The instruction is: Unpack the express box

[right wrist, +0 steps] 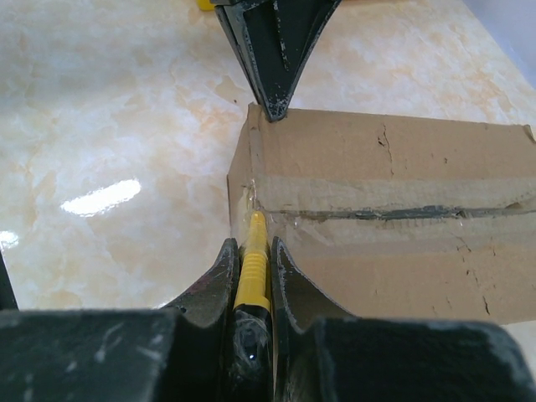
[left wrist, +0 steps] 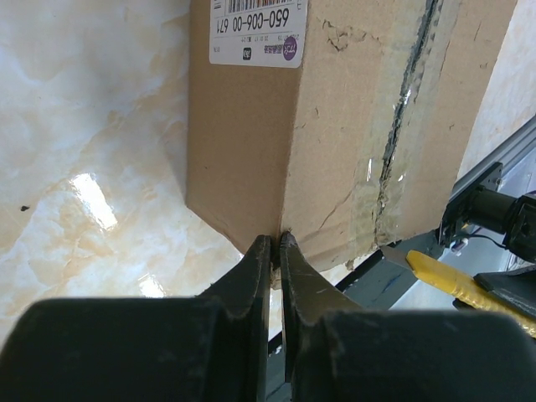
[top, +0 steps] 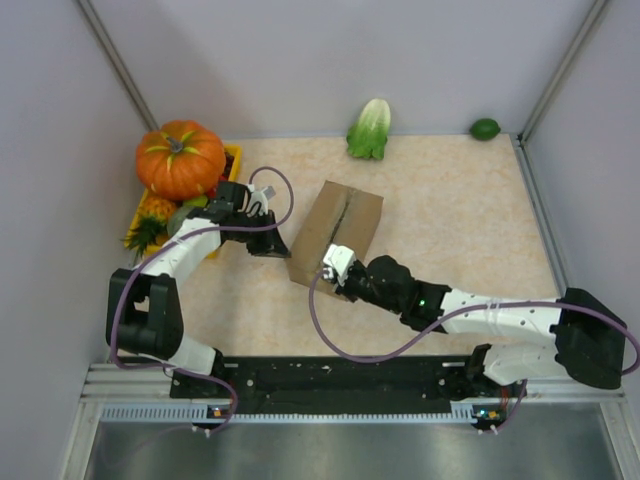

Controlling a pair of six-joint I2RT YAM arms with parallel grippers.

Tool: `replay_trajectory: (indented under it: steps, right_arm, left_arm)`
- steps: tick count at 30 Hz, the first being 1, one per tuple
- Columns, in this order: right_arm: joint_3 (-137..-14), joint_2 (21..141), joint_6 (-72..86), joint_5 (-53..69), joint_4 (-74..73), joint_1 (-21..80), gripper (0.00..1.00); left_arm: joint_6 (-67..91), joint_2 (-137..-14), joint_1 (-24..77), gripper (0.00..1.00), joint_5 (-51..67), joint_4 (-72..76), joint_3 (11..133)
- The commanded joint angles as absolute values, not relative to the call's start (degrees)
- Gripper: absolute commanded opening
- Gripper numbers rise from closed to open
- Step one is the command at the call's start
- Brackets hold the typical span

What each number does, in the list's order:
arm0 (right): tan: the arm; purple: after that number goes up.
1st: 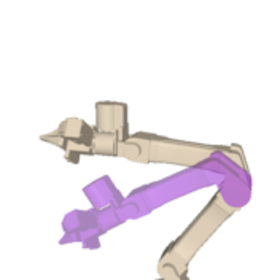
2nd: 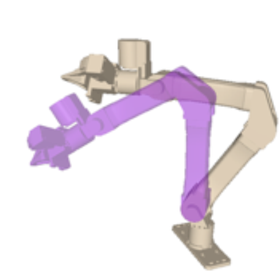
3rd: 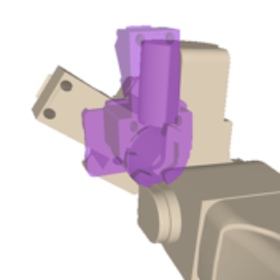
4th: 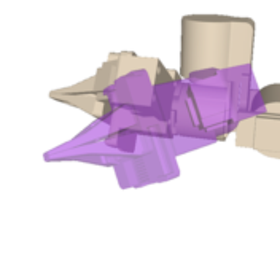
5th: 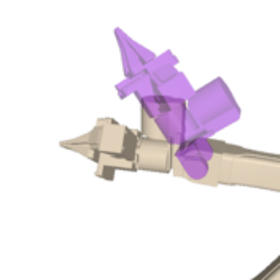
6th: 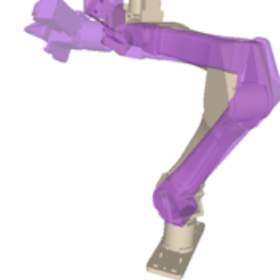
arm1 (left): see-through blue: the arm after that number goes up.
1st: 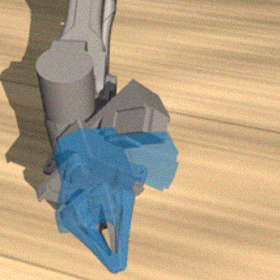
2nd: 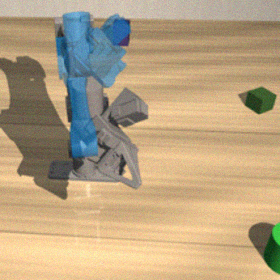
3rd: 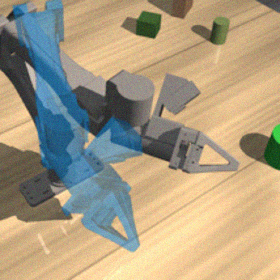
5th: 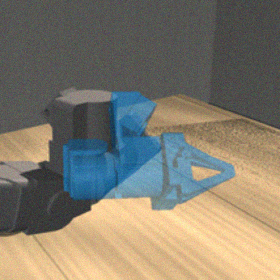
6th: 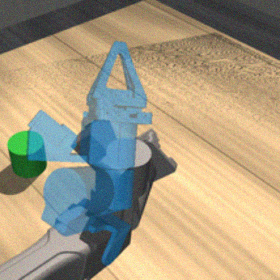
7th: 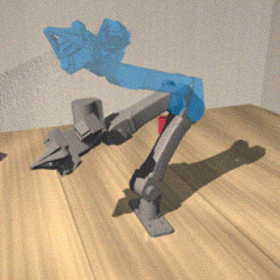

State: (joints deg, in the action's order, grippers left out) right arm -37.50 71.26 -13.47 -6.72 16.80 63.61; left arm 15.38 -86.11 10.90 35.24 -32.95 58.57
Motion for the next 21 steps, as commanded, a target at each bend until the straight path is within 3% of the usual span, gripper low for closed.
replay_trajectory:
  steps: [1,21]
  right_arm:
    - [-35.4,69.6,-14.7,-11.8,7.5,63.7,0.0]
    - [-37.8,63.3,-16.0,-13.5,0.1,63.7,0.0]
  left_arm:
    - [12.8,-88.2,9.7,0.0,24.7,-31.9,57.7]
    - [12.9,-88.1,9.7,0.0,25.6,-32.0,57.9]
